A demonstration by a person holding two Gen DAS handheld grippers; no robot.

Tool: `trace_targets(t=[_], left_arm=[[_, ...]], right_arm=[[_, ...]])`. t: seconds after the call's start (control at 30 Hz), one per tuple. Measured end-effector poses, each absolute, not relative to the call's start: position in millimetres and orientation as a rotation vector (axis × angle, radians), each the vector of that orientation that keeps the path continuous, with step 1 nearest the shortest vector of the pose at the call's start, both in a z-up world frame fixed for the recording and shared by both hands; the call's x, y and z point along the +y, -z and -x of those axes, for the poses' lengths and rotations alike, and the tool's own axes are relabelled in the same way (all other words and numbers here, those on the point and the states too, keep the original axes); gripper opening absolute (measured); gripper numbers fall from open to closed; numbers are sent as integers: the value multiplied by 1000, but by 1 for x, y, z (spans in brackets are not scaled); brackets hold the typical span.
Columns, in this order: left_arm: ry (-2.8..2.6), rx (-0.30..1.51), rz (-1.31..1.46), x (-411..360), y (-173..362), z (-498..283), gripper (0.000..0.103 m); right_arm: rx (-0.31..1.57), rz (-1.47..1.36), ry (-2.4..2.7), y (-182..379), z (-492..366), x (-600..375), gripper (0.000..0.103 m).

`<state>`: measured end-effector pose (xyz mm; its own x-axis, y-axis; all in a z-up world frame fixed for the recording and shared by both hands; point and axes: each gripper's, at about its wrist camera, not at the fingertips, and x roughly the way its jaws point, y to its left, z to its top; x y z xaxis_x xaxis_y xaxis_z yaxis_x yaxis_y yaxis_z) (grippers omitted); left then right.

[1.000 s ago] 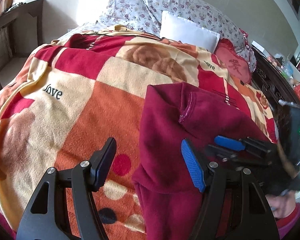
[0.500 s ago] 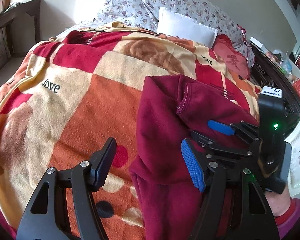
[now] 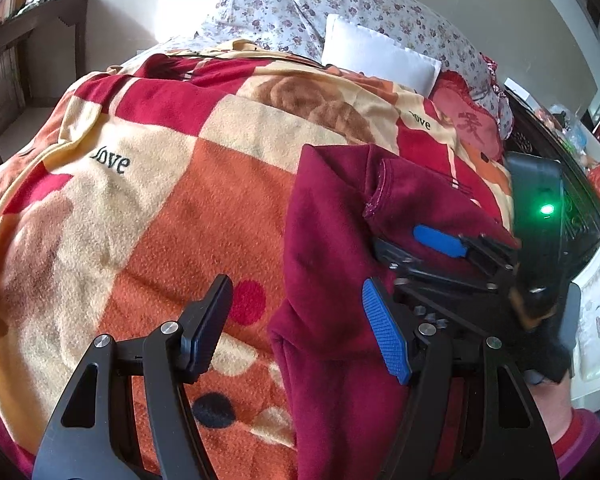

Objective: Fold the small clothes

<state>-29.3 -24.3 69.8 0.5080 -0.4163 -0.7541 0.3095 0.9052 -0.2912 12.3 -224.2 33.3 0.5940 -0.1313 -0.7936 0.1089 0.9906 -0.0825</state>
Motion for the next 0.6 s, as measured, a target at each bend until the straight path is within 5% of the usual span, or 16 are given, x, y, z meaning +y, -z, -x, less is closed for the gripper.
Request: trace_targets(t=[0.1, 0.27, 0.6], left_arm=[[435, 944, 124, -22, -70, 29, 68], [422, 935, 131, -12, -73, 29, 68], [421, 901, 239, -1, -91, 22, 68]], right_arm=[[906, 69, 167, -30, -14, -221, 54], [886, -135, 39, -49, 0, -251, 6], [963, -325, -274, -50, 33, -212, 6]])
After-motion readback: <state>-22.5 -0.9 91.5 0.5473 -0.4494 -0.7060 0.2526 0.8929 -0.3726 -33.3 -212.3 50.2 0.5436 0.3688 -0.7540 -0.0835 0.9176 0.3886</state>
